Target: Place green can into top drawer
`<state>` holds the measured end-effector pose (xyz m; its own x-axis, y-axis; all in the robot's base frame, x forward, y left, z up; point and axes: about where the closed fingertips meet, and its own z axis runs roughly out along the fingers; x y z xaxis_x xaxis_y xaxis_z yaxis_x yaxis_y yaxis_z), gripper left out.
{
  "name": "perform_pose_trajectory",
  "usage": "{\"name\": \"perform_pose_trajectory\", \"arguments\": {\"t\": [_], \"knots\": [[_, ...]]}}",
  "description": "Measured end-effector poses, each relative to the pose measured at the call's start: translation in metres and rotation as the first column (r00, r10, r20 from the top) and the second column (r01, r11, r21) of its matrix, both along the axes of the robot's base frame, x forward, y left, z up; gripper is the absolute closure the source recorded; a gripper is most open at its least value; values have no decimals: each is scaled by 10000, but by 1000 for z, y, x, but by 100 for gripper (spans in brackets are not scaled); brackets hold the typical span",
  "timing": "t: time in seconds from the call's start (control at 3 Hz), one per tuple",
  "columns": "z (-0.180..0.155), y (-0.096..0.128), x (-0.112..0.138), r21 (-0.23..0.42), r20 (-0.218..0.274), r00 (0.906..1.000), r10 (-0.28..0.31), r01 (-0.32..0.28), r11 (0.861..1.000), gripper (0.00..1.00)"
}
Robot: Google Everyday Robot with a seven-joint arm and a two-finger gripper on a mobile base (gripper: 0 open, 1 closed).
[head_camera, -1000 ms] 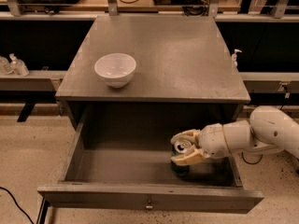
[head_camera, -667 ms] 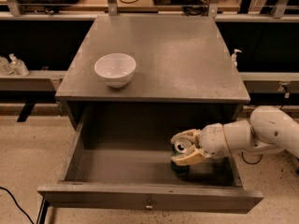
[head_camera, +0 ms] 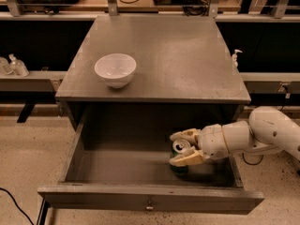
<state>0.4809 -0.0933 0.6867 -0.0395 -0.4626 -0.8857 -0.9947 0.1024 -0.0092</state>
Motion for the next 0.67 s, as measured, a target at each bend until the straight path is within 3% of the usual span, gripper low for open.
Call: {"name": "perform_pose_trajectory", "arguments": {"t": [0.33, 0.67], "knots": [[0, 2, 0, 8, -9, 10000, 34, -34, 10000, 0], [0, 2, 0, 8, -10, 10000, 35, -35, 10000, 0]]}}
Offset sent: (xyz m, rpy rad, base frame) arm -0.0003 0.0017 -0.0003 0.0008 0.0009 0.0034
